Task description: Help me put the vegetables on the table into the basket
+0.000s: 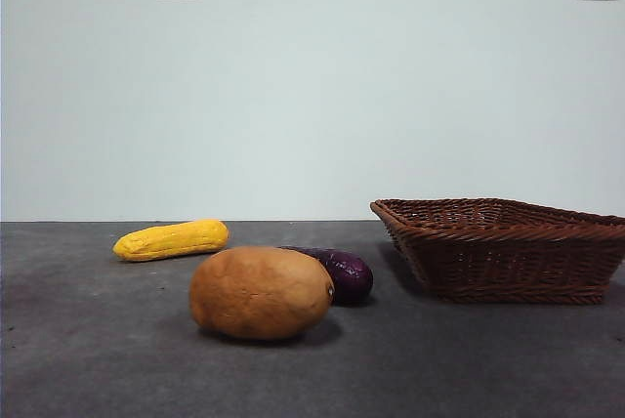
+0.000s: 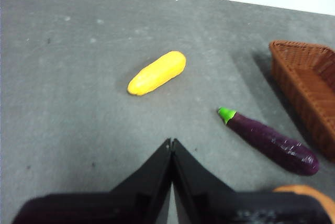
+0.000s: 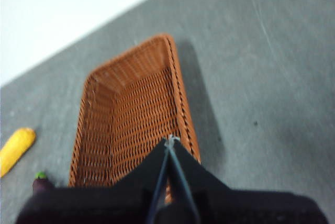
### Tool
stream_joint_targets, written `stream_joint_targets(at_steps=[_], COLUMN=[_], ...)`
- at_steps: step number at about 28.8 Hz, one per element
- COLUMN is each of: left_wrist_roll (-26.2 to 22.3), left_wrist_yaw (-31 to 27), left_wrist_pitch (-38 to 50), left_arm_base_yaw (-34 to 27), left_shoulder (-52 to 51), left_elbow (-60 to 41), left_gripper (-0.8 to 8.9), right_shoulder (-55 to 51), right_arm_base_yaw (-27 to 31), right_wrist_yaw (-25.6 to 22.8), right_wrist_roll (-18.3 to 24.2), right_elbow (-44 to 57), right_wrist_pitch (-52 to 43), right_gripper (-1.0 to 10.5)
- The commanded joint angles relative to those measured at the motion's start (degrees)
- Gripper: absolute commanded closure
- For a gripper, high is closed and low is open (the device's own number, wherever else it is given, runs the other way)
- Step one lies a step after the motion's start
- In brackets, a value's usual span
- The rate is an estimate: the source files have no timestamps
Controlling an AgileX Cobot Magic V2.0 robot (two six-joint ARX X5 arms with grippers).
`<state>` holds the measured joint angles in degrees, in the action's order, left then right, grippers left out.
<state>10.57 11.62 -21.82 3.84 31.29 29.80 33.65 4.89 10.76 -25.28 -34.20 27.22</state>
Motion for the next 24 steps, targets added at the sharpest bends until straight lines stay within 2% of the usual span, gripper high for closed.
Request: stream_joint_targets(at_steps=[1,6,8,10,12,15,17,20,24], left_wrist_roll=[0.37,0.57,-0.72,-2.32,-3.39,-3.58,-4.17,-7.61,-9.57], left_wrist_yaw=[0.46,5.62,8.33,11.17,14.12,14.49,14.51,14.51,14.38], left_wrist_pitch=[-0.48,-6.10,-10.16,-13.44,-15.96,-16.50,-16.70,-16.79,-16.87], left_arm_base_yaw=[0.13,0.13,0.13,0.13,0.13,0.20,0.22,0.24,0.22], left_shoulder=[3.87,11.72,16.57,21.66,26.29,31.34,33.77,36.41,38.49], left_elbow=[2.05,6.43,9.75,13.40,16.92,20.74,23.08,25.77,26.53], left_gripper=[8.18,8.17,8.18,8.18,8.18,8.18,8.18,8.18,8.18], right_shoulder=[5.35,12.83,18.36,25.09,32.09,42.25,48.61,57.77,68.39], right_arm_base_yaw=[0.00,0.00,0.00,0.00,-0.07,-0.07,-0.07,-0.61,-1.99], right_wrist_yaw=[0.15,1.01,6.58,9.68,10.14,10.27,10.27,10.38,10.38], right_wrist_roll=[0.04,0.72,6.36,10.67,13.60,17.40,19.45,21.18,22.56], right_elbow=[-5.27,-12.04,-16.11,-20.79,-25.57,-32.52,-36.70,-42.75,-49.27], right_wrist_pitch=[4.24,9.79,12.50,16.87,20.83,24.70,26.12,27.34,27.67], right_gripper=[9.5,9.5,9.5,9.3,8.3,5.8,4.7,4.4,4.4])
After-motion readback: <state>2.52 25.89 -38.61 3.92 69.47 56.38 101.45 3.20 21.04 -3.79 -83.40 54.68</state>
